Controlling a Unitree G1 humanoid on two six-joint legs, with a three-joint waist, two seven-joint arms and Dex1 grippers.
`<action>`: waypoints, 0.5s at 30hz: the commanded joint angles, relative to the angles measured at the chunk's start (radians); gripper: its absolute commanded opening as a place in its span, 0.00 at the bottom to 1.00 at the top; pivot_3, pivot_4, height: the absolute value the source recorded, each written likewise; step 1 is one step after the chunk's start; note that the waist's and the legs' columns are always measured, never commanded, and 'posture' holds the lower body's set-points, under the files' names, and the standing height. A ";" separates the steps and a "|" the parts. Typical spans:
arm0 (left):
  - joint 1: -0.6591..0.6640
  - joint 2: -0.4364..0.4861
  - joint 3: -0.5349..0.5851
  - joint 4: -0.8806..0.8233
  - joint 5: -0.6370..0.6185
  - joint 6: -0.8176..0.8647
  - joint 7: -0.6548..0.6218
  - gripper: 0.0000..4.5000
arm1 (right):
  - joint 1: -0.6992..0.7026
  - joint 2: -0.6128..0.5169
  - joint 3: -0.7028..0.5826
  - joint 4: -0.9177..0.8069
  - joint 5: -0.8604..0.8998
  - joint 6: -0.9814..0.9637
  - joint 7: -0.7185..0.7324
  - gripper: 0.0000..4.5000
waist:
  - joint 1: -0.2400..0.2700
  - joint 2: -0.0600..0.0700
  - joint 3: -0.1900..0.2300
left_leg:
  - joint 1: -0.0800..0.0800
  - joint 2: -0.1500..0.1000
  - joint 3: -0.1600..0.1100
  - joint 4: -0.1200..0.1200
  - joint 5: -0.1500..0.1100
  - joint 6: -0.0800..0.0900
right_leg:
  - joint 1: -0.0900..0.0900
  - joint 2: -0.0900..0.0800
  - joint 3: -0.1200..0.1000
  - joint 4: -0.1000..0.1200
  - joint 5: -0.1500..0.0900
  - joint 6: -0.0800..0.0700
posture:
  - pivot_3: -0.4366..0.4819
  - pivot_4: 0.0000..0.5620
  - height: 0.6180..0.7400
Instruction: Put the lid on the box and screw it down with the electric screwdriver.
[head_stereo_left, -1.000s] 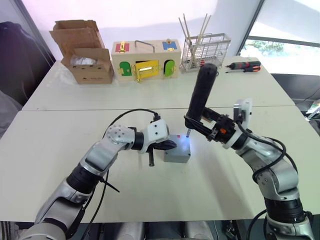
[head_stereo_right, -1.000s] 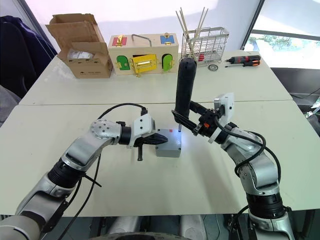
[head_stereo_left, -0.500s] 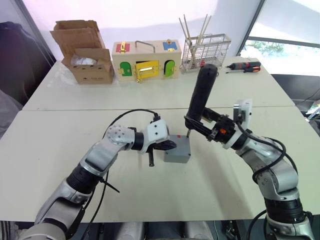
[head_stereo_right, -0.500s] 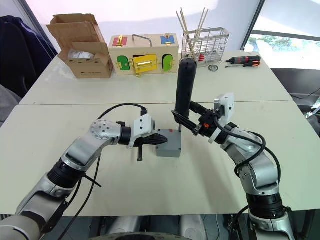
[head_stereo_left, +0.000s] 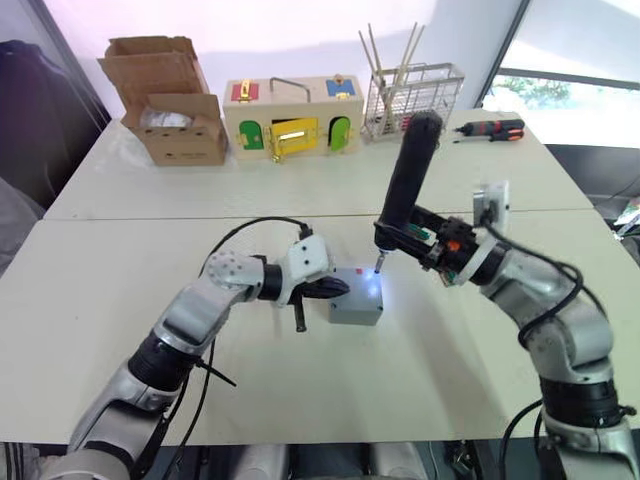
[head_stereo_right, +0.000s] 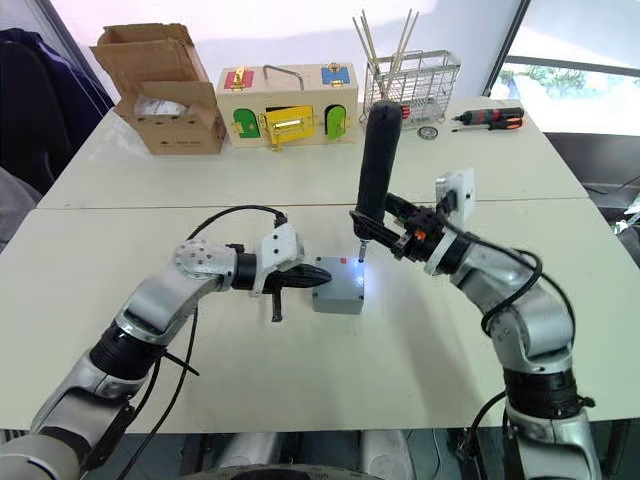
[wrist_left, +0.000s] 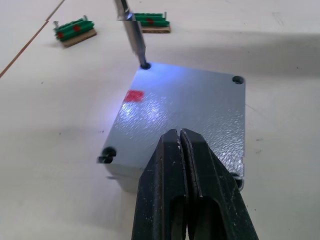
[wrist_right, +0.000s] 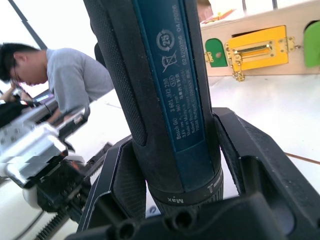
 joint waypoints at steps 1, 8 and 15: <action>-0.010 -0.003 0.089 -0.061 -0.071 0.046 0.023 0.00 | -0.099 -0.025 -0.108 -0.047 0.122 0.053 -0.033 0.42 | -0.001 0.000 0.004 | -0.004 0.000 0.000 0.002 0.002 -0.003 | -0.005 0.000 0.000 0.004 0.000 0.000 | 0.48 0.27 0.92; -0.076 -0.002 0.164 -0.095 -0.145 0.099 0.043 0.00 | -0.249 -0.059 -0.092 0.045 0.020 0.239 -0.318 0.42 | 0.001 0.000 0.005 | -0.016 0.000 0.000 0.003 0.008 -0.012 | -0.020 -0.001 0.000 0.009 0.000 0.000 | 0.48 0.27 0.92; -0.107 -0.032 0.124 -0.144 -0.173 0.103 0.052 0.00 | -0.334 -0.044 -0.161 0.146 -0.112 0.111 -0.435 0.42 | -0.003 0.002 0.007 | -0.018 -0.001 0.003 0.003 0.008 -0.012 | -0.022 -0.001 0.002 0.009 0.001 0.000 | 0.48 0.27 0.92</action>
